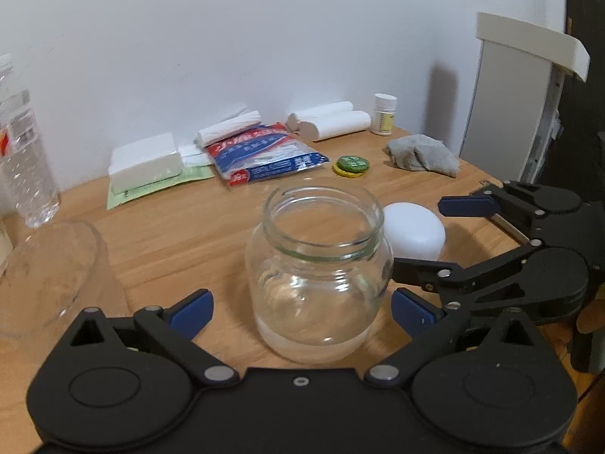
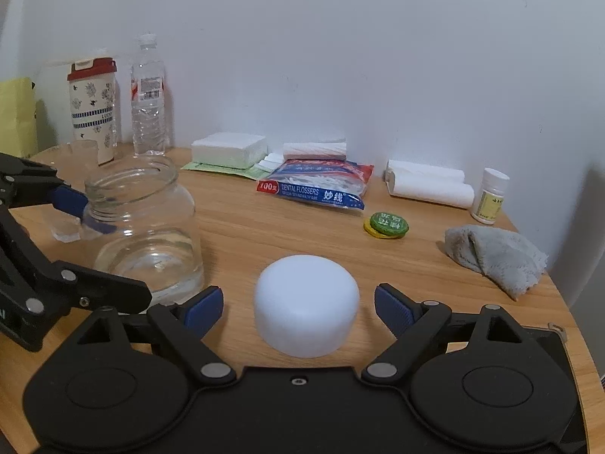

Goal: Unscrew bottle cap and pour

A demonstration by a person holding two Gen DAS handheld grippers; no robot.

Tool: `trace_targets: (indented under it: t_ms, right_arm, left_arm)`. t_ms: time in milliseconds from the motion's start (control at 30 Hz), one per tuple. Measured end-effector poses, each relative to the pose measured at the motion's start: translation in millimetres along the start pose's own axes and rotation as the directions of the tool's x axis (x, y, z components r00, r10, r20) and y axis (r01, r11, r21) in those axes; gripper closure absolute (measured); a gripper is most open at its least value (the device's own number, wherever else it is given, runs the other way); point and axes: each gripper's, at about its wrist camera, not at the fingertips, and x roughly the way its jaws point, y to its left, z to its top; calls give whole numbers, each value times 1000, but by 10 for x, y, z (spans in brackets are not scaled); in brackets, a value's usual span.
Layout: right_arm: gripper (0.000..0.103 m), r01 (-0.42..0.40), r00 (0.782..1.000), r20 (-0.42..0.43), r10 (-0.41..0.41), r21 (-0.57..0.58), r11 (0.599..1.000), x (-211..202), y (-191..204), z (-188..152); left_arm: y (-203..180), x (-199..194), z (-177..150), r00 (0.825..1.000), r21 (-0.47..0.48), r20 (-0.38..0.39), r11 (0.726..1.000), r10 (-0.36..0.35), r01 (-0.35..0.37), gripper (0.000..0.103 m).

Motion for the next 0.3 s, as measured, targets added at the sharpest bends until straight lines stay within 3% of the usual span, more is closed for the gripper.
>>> trace_targets:
  t_ms: [300]
  right_arm:
    - [12, -10, 1000, 28, 11, -23, 1000, -115, 110, 38]
  left_arm:
    - [53, -86, -36, 1000, -25, -1, 1000, 5, -5, 0]
